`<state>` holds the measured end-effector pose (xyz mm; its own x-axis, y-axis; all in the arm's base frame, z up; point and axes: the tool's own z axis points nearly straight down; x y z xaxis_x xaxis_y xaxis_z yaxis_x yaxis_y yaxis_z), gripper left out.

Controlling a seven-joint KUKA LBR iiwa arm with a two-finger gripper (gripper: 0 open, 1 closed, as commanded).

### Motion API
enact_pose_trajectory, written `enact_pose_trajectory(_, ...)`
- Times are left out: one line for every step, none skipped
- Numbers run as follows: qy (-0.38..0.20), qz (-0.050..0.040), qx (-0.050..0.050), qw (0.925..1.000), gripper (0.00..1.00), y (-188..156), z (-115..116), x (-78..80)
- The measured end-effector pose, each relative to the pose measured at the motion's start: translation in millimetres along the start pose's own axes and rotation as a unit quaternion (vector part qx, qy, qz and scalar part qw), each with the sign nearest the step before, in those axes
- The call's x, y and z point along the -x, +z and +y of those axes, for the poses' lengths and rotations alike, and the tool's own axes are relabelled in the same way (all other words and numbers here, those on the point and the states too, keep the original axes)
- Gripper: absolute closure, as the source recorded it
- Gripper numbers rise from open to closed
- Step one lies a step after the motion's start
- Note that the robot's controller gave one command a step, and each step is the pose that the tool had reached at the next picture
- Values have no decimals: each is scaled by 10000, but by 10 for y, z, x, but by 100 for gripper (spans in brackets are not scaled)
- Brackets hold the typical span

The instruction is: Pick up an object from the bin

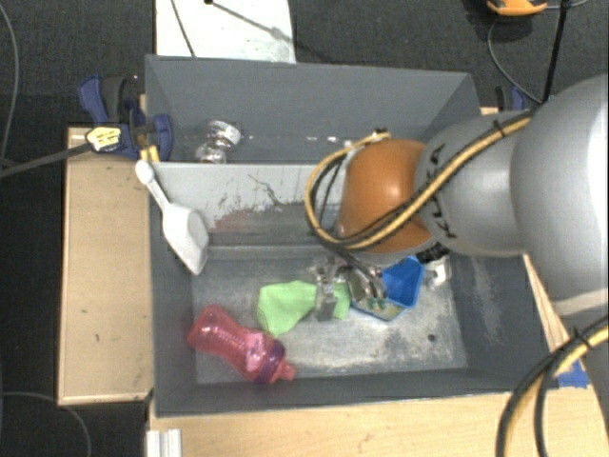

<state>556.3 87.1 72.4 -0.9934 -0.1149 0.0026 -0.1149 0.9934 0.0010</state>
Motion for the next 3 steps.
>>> enact_pose_trajectory(2, 27, -2, 10000, 100, -193, 1, -13)
enact_pose_trajectory(6, -9, -2, 10000, 100, -427, 1, 5)
enact_pose_trajectory(9, -42, -1, 10000, 100, -559, 2, 19)
